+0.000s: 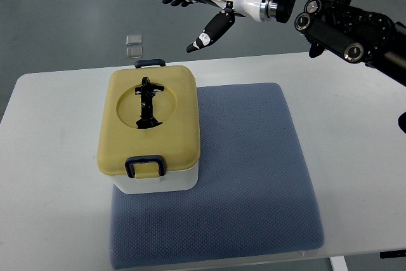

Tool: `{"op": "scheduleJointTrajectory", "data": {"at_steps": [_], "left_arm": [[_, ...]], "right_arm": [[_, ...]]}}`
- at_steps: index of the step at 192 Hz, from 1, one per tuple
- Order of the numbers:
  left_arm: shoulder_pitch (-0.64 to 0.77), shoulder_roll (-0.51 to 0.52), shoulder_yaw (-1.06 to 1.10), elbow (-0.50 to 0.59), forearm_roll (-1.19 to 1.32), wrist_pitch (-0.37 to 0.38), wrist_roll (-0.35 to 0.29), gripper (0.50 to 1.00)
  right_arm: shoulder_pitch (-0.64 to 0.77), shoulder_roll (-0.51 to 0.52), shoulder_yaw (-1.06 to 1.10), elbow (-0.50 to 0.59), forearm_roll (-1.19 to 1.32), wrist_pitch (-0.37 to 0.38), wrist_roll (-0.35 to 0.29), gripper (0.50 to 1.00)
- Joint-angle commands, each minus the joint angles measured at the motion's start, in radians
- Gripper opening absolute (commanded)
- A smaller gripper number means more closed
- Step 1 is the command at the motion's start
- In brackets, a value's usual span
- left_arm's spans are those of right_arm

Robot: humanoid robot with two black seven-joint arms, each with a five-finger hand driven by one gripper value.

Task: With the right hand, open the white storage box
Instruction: 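Swing the right hand over the box and lower it toward the black lid handle, then close the right hand fingers around the black handle on the yellow lid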

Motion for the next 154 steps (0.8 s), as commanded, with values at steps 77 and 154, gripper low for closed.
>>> {"op": "scheduleJointTrajectory", "data": {"at_steps": [77, 154], "left_arm": [[0.000, 0.000, 0.000, 0.000, 0.000, 0.000, 0.000, 1.000], [0.000, 0.000, 0.000, 0.000, 0.000, 0.000, 0.000, 1.000]], "right_arm": [[0.250, 0.086, -0.321, 0.099, -0.269, -0.100, 0.106, 0.928], [0.253, 0.088, -0.358, 0.193, -0.351, -0.090, 0.146, 0.930]]}}
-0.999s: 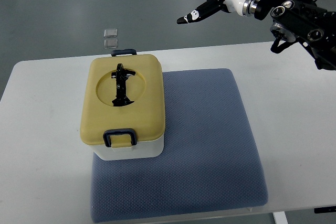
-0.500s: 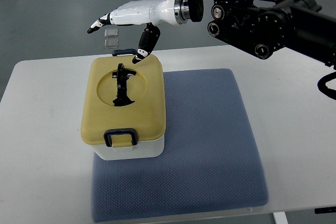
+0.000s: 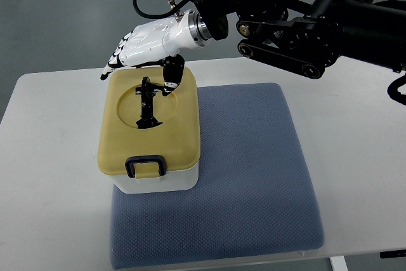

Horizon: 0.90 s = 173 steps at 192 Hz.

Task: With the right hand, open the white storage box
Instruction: 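Close the right hand fingers around the black handle on the yellow lid, then lift the yellow lid up off the white box with the right hand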

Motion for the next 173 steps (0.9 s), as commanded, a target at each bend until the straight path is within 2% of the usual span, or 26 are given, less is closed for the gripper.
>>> {"op": "scheduleJointTrajectory", "data": {"at_steps": [1, 44, 78, 94, 107, 115, 116, 119, 120, 121, 122, 124, 129, 141, 173], "left_arm": [[0.000, 0.000, 0.000, 0.000, 0.000, 0.000, 0.000, 1.000], [0.000, 0.000, 0.000, 0.000, 0.000, 0.000, 0.000, 1.000], [0.000, 0.000, 0.000, 0.000, 0.000, 0.000, 0.000, 1.000], [0.000, 0.000, 0.000, 0.000, 0.000, 0.000, 0.000, 1.000], [0.000, 0.000, 0.000, 0.000, 0.000, 0.000, 0.000, 1.000], [0.000, 0.000, 0.000, 0.000, 0.000, 0.000, 0.000, 1.000], [0.000, 0.000, 0.000, 0.000, 0.000, 0.000, 0.000, 1.000], [0.000, 0.000, 0.000, 0.000, 0.000, 0.000, 0.000, 1.000], [0.000, 0.000, 0.000, 0.000, 0.000, 0.000, 0.000, 1.000], [0.000, 0.000, 0.000, 0.000, 0.000, 0.000, 0.000, 1.000], [0.000, 0.000, 0.000, 0.000, 0.000, 0.000, 0.000, 1.000], [0.000, 0.000, 0.000, 0.000, 0.000, 0.000, 0.000, 1.000], [0.000, 0.000, 0.000, 0.000, 0.000, 0.000, 0.000, 1.000], [0.000, 0.000, 0.000, 0.000, 0.000, 0.000, 0.000, 1.000], [0.000, 0.000, 0.000, 0.000, 0.000, 0.000, 0.000, 1.000]], "right_arm": [[0.000, -0.001, -0.015, 0.014, -0.002, -0.001, 0.029, 0.930], [-0.016, 0.001, -0.016, 0.016, -0.032, -0.018, 0.045, 0.928], [-0.022, 0.002, -0.036, 0.016, -0.055, -0.064, 0.045, 0.921], [-0.022, 0.001, -0.071, 0.016, -0.077, -0.108, 0.049, 0.899], [-0.022, 0.001, -0.090, 0.016, -0.086, -0.134, 0.049, 0.836], [-0.022, 0.001, -0.096, 0.016, -0.086, -0.140, 0.049, 0.754], [-0.022, 0.001, -0.097, 0.016, -0.086, -0.140, 0.049, 0.728], [-0.022, 0.001, -0.097, 0.016, -0.086, -0.140, 0.051, 0.703], [-0.022, 0.001, -0.097, 0.016, -0.086, -0.140, 0.049, 0.676], [-0.022, 0.001, -0.097, 0.016, -0.086, -0.140, 0.049, 0.676], [-0.022, 0.001, -0.097, 0.016, -0.086, -0.140, 0.049, 0.650], [-0.022, 0.001, -0.097, 0.016, -0.086, -0.140, 0.049, 0.650], [-0.023, 0.001, -0.099, 0.016, -0.086, -0.142, 0.049, 0.595], [-0.023, 0.001, -0.099, 0.016, -0.089, -0.145, 0.049, 0.511], [-0.022, -0.008, -0.096, 0.014, -0.082, -0.191, 0.052, 0.500]]}}
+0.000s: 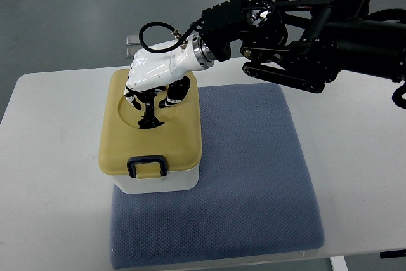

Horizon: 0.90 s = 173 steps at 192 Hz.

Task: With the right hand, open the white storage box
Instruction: 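Lift the yellow lid up off the white box with the right hand, then carry the lid beside the box and lower it onto the mat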

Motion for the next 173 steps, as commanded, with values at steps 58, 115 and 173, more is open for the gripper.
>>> {"op": "scheduleJointTrajectory", "data": {"at_steps": [58, 115, 173], "left_arm": [[0.000, 0.000, 0.000, 0.000, 0.000, 0.000, 0.000, 1.000], [0.000, 0.000, 0.000, 0.000, 0.000, 0.000, 0.000, 1.000], [0.000, 0.000, 0.000, 0.000, 0.000, 0.000, 0.000, 1.000]], "right_arm": [[0.004, -0.034, 0.059, -0.006, 0.045, -0.130, 0.054, 0.500], [0.008, -0.257, 0.148, -0.011, 0.134, -0.134, 0.065, 0.500], [-0.129, -0.488, 0.128, -0.035, 0.120, -0.188, 0.065, 0.500]]}}
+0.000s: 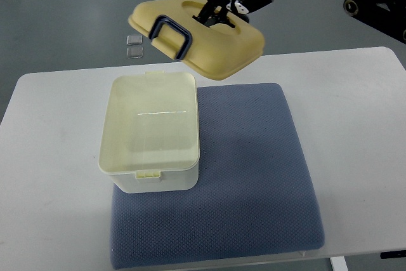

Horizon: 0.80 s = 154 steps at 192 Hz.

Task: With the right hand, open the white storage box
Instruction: 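Carry the lid beside the box and lower it onto the mat, then open the right hand, release the lid handle, and withdraw upward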

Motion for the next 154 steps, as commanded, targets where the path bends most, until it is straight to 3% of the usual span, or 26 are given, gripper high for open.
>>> {"op": "scheduleJointTrajectory", "data": {"at_steps": [1, 56, 87, 88, 89, 90, 91, 92, 93, 94, 95, 96, 100, 106, 119, 154], "left_arm": [[0.000, 0.000, 0.000, 0.000, 0.000, 0.000, 0.000, 1.000], [0.000, 0.000, 0.000, 0.000, 0.000, 0.000, 0.000, 1.000], [0.000, 0.000, 0.000, 0.000, 0.000, 0.000, 0.000, 1.000], [0.000, 0.000, 0.000, 0.000, 0.000, 0.000, 0.000, 1.000], [0.000, 0.000, 0.000, 0.000, 0.000, 0.000, 0.000, 1.000], [0.000, 0.000, 0.000, 0.000, 0.000, 0.000, 0.000, 1.000], [0.000, 0.000, 0.000, 0.000, 0.000, 0.000, 0.000, 1.000], [0.000, 0.000, 0.000, 0.000, 0.000, 0.000, 0.000, 1.000], [0.000, 0.000, 0.000, 0.000, 0.000, 0.000, 0.000, 1.000], [0.000, 0.000, 0.000, 0.000, 0.000, 0.000, 0.000, 1.000], [0.000, 0.000, 0.000, 0.000, 0.000, 0.000, 0.000, 1.000], [0.000, 0.000, 0.000, 0.000, 0.000, 0.000, 0.000, 1.000], [0.000, 0.000, 0.000, 0.000, 0.000, 0.000, 0.000, 1.000], [0.000, 0.000, 0.000, 0.000, 0.000, 0.000, 0.000, 1.000], [0.000, 0.000, 0.000, 0.000, 0.000, 0.000, 0.000, 1.000], [0.000, 0.000, 0.000, 0.000, 0.000, 0.000, 0.000, 1.000]], "right_arm": [[-0.053, -0.053, -0.005, -0.013, -0.003, -0.020, 0.000, 0.500], [-0.165, -0.027, -0.129, -0.066, -0.020, -0.116, 0.000, 0.500], [-0.200, 0.082, -0.134, -0.066, -0.020, -0.122, 0.000, 0.500], [-0.203, 0.085, -0.134, -0.066, -0.019, -0.122, 0.000, 0.545], [-0.203, 0.085, -0.134, -0.066, -0.019, -0.122, 0.000, 0.545], [-0.205, 0.088, -0.134, -0.066, -0.019, -0.124, 0.000, 0.604], [-0.205, 0.088, -0.134, -0.066, -0.019, -0.124, 0.000, 0.605], [-0.206, 0.090, -0.132, -0.066, -0.019, -0.124, 0.000, 0.667], [-0.206, 0.090, -0.132, -0.066, -0.019, -0.124, 0.000, 0.668], [-0.209, 0.091, -0.131, -0.066, -0.017, -0.124, 0.000, 0.727], [-0.209, 0.091, -0.131, -0.066, -0.017, -0.124, 0.000, 0.727], [-0.212, 0.093, -0.131, -0.066, -0.017, -0.124, 0.000, 0.776], [-0.219, 0.096, -0.129, -0.066, -0.013, -0.125, 0.000, 0.837], [-0.225, 0.099, -0.129, -0.066, -0.008, -0.129, 0.000, 0.891], [-0.231, 0.101, -0.126, -0.068, -0.002, -0.129, 0.000, 0.932], [-0.248, 0.099, -0.128, -0.080, -0.002, -0.127, 0.000, 0.932]]}}
